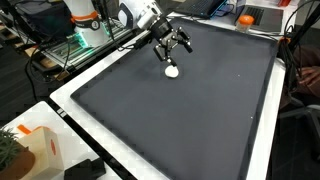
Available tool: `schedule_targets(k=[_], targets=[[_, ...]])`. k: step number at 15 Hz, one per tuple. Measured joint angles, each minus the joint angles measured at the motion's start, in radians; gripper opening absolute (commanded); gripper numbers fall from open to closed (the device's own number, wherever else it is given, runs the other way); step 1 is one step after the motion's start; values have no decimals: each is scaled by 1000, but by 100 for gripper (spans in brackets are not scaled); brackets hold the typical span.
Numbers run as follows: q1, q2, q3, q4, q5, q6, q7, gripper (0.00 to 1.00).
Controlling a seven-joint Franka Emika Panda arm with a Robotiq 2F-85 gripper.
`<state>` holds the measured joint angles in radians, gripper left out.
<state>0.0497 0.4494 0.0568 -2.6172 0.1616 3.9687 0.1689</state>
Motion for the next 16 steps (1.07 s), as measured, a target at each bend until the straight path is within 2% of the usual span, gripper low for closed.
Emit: schedule_targets(k=[16], targets=[[0, 24, -22, -6, 25, 7, -19, 100]])
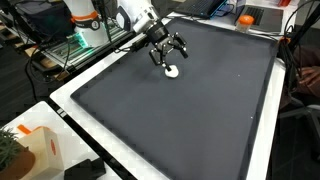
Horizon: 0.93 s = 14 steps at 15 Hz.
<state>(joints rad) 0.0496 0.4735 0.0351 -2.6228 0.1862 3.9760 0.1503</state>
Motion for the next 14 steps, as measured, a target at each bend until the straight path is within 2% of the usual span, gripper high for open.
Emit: schedule_targets(k=[8, 10, 12, 14], targets=[[0, -1, 0, -5, 0, -2, -13, 100], [-1, -41, 0, -22, -4, -32, -13, 100], [-1, -136, 0, -56, -4, -129, -13, 100], [1, -249, 1, -93, -6, -284, -21, 100]])
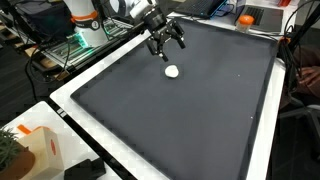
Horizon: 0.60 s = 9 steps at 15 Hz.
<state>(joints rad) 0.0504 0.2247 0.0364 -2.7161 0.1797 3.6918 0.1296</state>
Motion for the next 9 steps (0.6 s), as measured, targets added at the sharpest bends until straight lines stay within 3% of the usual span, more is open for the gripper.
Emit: schedule_targets(k=[3, 6, 9], targets=[[25, -131, -5, -34, 78, -245, -97, 100], [96, -205, -104, -7, 207, -464, -312, 100], [29, -224, -131, 44, 12, -627, -286, 100]])
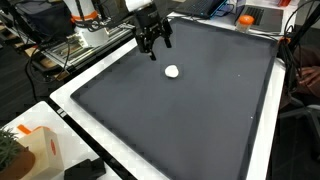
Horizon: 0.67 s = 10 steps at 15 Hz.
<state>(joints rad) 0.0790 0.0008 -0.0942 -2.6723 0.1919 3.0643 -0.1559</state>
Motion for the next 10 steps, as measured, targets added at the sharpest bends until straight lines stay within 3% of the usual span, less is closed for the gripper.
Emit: schedule_targets(k=[2, 6, 10], targets=[[0, -33, 12, 41, -78, -164, 37, 100], [11, -117, 101, 144, -84, -489, 58, 100], [11, -207, 134, 306, -93, -809, 96, 100]])
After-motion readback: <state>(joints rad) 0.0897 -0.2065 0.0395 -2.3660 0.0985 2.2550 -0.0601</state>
